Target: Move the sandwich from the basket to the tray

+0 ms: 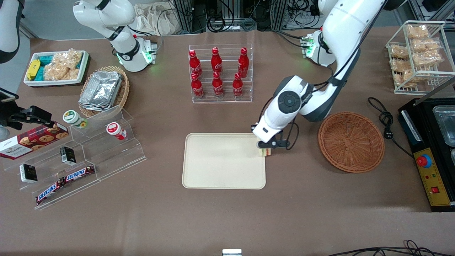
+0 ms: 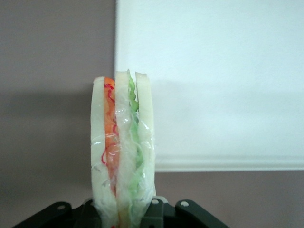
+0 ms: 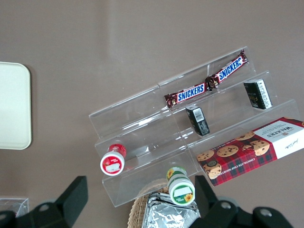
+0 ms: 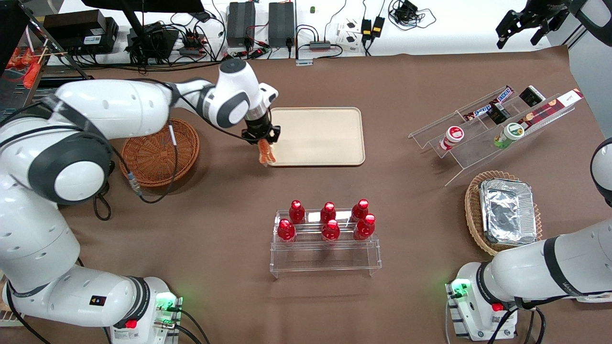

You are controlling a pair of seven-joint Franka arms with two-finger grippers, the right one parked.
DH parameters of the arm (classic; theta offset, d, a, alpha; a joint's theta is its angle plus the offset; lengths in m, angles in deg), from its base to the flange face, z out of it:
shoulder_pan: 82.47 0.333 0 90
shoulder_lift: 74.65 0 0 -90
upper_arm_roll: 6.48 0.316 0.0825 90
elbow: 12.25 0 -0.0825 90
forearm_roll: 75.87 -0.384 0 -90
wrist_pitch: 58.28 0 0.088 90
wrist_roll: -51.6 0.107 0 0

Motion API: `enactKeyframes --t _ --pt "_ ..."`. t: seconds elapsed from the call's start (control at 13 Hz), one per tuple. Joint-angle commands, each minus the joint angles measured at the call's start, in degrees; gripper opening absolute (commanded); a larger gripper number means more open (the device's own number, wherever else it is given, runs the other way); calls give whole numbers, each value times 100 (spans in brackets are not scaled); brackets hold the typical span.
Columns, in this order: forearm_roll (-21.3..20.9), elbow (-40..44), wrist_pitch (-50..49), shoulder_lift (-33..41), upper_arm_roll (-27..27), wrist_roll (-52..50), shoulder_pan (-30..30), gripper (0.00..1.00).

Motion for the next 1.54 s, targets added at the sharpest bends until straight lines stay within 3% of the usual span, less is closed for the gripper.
enactKeyframes --t 0.0,0.15,0.31,0.46,0.77,1.08,1.31,1.46 --pt "-491 223 563 -246 53 19 -7 1" --pt "-851 320 907 -466 53 28 -7 23" --pt "-1081 513 1057 -738 53 -15 -7 73" --pt "-1099 540 1058 -748 53 -200 -7 95" --pt "-1038 426 927 -74 53 -718 212 99" --pt "-933 470 -644 955 9 -640 765 98" --pt "-240 548 -1426 1518 0 -90 1116 98" --pt "497 1029 -2478 1756 44 814 1250 99"
